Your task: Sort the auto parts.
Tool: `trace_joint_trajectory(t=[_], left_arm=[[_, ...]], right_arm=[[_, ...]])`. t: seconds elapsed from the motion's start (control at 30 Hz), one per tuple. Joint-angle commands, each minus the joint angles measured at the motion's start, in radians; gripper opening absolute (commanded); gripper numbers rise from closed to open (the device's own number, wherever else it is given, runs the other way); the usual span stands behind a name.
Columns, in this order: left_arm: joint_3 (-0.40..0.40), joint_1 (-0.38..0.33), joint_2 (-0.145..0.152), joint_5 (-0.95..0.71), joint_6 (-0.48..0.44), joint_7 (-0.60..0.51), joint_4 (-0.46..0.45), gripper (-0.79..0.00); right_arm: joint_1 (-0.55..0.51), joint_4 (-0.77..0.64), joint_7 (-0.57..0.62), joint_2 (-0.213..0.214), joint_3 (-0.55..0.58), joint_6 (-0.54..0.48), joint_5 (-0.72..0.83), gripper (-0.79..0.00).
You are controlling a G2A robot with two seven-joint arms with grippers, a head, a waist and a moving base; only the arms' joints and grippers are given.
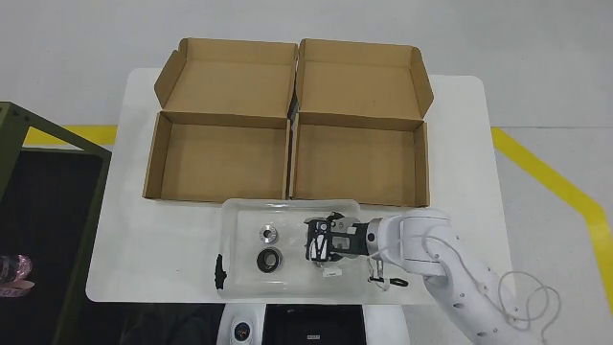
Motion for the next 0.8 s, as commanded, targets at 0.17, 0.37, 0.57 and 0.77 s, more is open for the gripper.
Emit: trace_joint_trajectory(t=[0.17,0.37,0.57,0.77], left_arm=[[0.000,0.000,0.000,0.000,0.000,0.000,0.000,0.000],[0.000,0.000,0.000,0.000,0.000,0.000,0.000,0.000],[0.000,0.000,0.000,0.000,0.000,0.000,0.000,0.000],[0.000,0.000,0.000,0.000,0.000,0.000,0.000,0.000]], right_arm=[[-0.011,-0.066,-0.039,0.012,0.031,-0.020,0.031,-0.785],[-0.018,-0.121,-0.083,0.022,0.067,-0.046,0.074,-0.785],[-0.002,-0.120,-0.186,0.028,0.093,-0.097,0.147,-0.785],[0.024,-0.109,-0.229,0.032,0.121,-0.076,0.155,-0.785]])
